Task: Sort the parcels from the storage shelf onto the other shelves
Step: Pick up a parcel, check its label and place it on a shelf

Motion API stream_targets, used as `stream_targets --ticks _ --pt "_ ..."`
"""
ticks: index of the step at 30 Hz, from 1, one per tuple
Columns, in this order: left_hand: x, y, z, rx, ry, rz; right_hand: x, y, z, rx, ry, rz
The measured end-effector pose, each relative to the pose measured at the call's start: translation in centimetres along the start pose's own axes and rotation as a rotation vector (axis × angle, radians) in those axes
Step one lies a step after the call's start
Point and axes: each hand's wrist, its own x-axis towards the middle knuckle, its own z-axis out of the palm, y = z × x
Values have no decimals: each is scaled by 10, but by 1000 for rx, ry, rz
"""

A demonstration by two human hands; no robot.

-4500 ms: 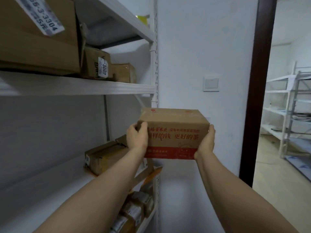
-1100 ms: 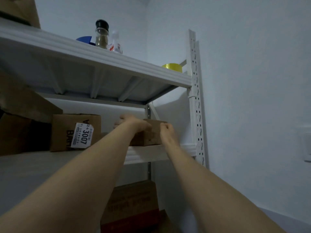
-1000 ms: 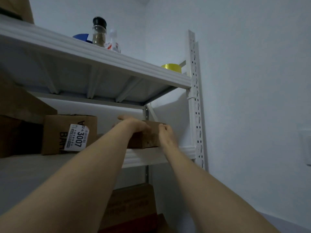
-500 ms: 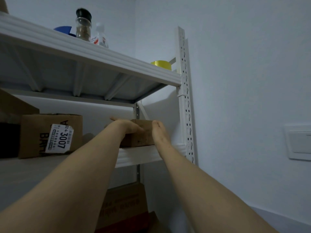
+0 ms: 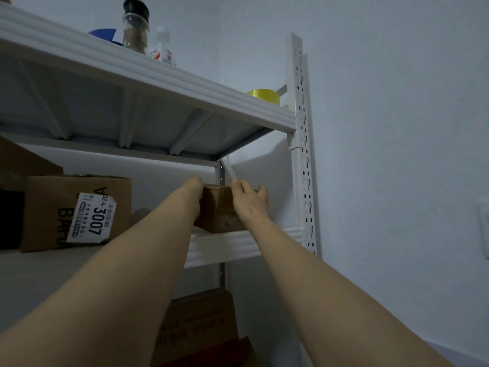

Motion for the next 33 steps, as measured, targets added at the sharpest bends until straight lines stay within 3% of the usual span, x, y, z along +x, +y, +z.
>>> stream_targets --ticks 4,8,15,19,25,28,33 --pt "-9 3 9 -57 10 1 -2 3 -9 108 43 -1" --pt "-26 5 23 -79 48 54 -8 10 -17 368 91 57" --pt "-90 0 64 133 72 417 -50 19 -61 561 228 91" --pt "-132 -16 89 159 -36 585 -84 29 -98 589 359 121" --pt "-196 -60 117 280 -216 629 -150 65 -150 673 367 284" --pt "-229 -90 125 359 -267 626 -191 80 -168 640 265 470" --pt "-267 -135 122 278 -330 589 -237 102 -178 706 171 633"
